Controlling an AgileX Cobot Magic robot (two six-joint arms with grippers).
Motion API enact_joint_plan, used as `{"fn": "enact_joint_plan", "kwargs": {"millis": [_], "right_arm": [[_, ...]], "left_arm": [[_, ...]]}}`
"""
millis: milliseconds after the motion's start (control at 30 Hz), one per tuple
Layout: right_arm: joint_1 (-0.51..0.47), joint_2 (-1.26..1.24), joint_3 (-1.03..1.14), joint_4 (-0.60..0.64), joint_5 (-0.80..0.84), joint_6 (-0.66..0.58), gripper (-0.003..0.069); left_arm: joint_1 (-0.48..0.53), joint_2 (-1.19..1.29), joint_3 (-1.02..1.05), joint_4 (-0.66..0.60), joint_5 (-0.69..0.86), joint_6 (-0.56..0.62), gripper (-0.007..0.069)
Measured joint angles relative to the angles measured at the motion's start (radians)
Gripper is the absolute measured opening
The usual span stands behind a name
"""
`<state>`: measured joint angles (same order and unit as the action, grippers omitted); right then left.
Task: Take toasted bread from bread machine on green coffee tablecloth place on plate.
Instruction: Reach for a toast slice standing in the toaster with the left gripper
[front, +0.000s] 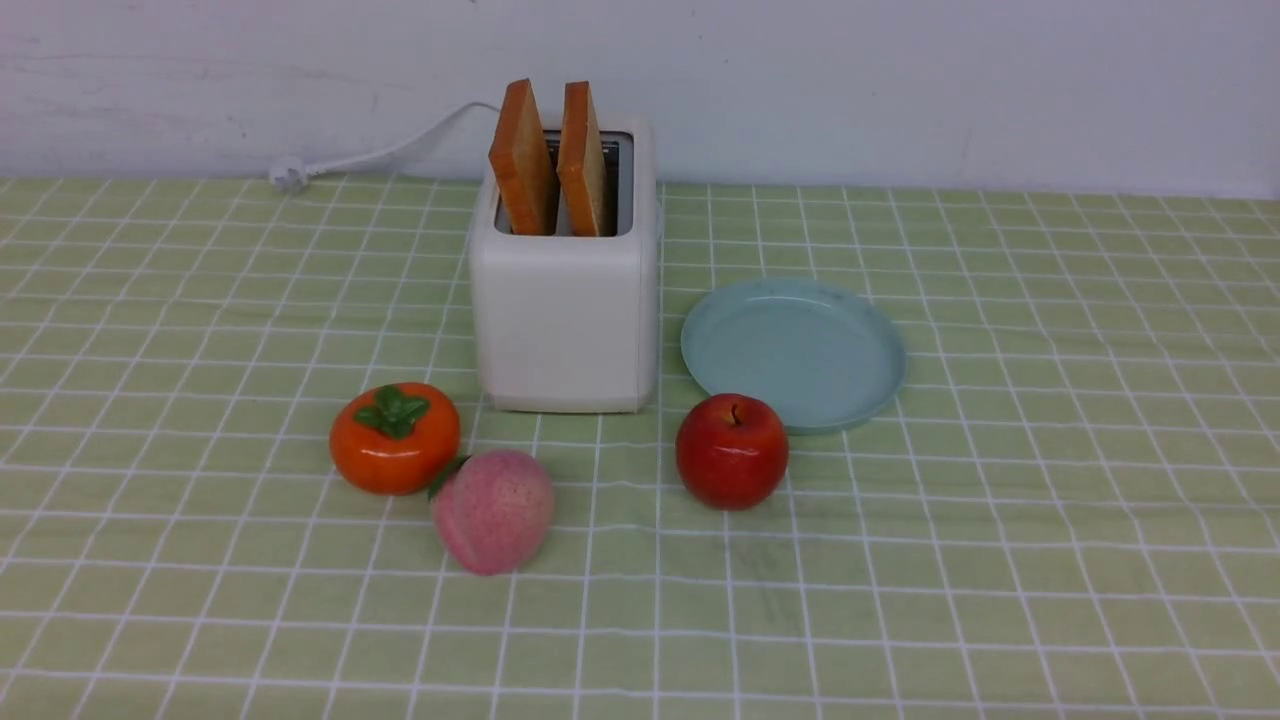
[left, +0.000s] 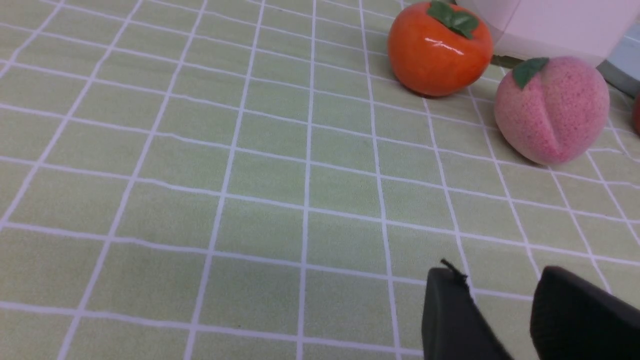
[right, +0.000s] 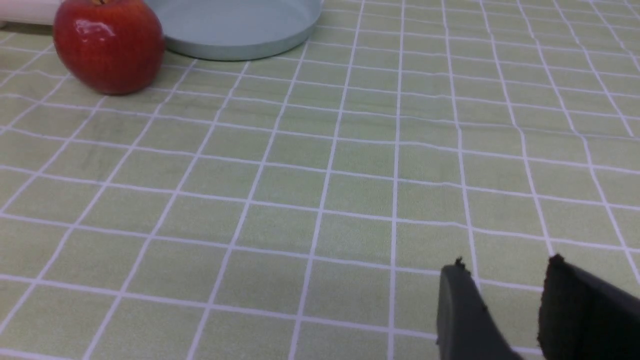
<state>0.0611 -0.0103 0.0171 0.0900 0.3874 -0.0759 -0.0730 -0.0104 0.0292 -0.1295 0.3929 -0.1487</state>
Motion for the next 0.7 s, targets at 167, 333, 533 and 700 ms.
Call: {"fn": "enact_joint_plan", "kwargs": {"millis": [167,333,533,700], "right_arm": [[0.000,0.000,0.000,0.000,0.000,0.000,0.0242],[0.000,0.000,0.000,0.000,0.000,0.000,0.0242],[0.000,0.000,0.000,0.000,0.000,0.000,0.0242],[0.000,0.000,0.000,0.000,0.000,0.000,0.0242]], "left_arm": [[0.000,0.000,0.000,0.000,0.000,0.000,0.0238],[0.000,0.000,0.000,0.009,-0.049,-0.001,0.0238],[0.000,0.000,0.000,-0.125,-0.178,-0.074,0.0238],[0.000,0.000,0.000,-0.321,-0.312,-0.137,0.0238]]}}
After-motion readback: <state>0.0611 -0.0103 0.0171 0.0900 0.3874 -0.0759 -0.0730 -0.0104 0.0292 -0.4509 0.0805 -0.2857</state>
